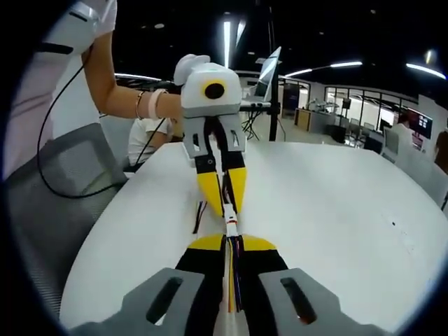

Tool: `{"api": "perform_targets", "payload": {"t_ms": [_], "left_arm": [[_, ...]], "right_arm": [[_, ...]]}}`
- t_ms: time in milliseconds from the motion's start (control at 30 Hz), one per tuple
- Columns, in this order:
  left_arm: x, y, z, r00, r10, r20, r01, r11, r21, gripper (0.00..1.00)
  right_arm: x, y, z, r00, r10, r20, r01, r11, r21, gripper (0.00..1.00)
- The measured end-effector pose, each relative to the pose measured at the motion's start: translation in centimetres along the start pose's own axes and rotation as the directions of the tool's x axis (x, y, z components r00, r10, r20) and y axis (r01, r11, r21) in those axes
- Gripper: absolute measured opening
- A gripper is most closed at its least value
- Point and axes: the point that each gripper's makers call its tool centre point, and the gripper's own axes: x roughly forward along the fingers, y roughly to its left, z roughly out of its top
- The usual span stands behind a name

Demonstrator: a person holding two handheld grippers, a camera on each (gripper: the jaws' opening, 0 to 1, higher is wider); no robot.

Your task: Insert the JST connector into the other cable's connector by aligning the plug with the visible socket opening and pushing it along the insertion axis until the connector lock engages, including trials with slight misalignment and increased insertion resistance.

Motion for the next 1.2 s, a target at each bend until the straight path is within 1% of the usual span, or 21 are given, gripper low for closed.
{"api": "perform_targets", "payload": {"t_ms": [133, 267, 367, 433, 500, 633, 867, 1033, 1167, 1200], "left_arm": [[0.07, -0.09, -0.02, 1.000, -0.004, -0.005, 0.004, 1.000, 0.010, 0.00], [0.21, -0.16, -0.12, 1.000, -0.006, -0.021, 0.006, 1.000, 0.023, 0.00], [0.25, -0.21, -0.03, 1.000, -0.010, -0.018, 0.011, 1.000, 0.024, 0.00], [0.29, -0.15, 0.03, 1.000, -0.008, -0.021, 0.009, 0.999, 0.046, 0.00], [0.30, -0.16, 0.05, 1.000, -0.008, -0.021, 0.009, 0.999, 0.048, 0.00], [0.34, -0.13, 0.25, 1.000, -0.010, -0.015, 0.011, 0.999, 0.053, 0.00], [0.44, -0.19, 0.48, 1.000, -0.013, -0.011, 0.014, 0.996, 0.092, 0.00], [0.52, -0.46, 0.57, 1.000, -0.024, -0.009, 0.025, 0.995, 0.096, 0.00], [0.40, -0.43, 0.71, 1.000, -0.024, 0.002, 0.024, 0.995, 0.093, 0.00], [0.35, -0.35, 0.84, 1.000, -0.022, 0.012, 0.021, 0.996, 0.082, 0.00]], "right_arm": [[0.02, -0.08, -0.07, 1.000, 0.000, 0.001, 0.000, 1.000, 0.002, 0.03], [0.08, -0.01, -0.19, 1.000, 0.004, -0.003, -0.004, 1.000, -0.002, 0.03], [0.12, 0.08, -0.14, 1.000, 0.008, 0.001, -0.008, 1.000, 0.002, 0.03], [0.13, 0.02, -0.12, 1.000, 0.004, 0.000, -0.004, 1.000, -0.001, 0.03], [0.12, -0.02, -0.14, 1.000, 0.004, 0.000, -0.004, 1.000, -0.001, 0.03], [0.05, -0.06, -0.02, 1.000, 0.002, 0.006, -0.002, 1.000, -0.003, 0.03], [-0.10, -0.08, 0.00, 1.000, 0.002, 0.008, -0.002, 1.000, -0.013, 0.03], [-0.06, 0.20, 0.12, 1.000, 0.009, 0.007, -0.009, 1.000, -0.028, 0.03], [-0.22, 0.18, 0.34, 1.000, 0.008, 0.018, -0.008, 1.000, -0.028, 0.03], [-0.28, 0.14, 0.40, 1.000, 0.007, 0.021, -0.006, 1.000, -0.027, 0.03]]}}
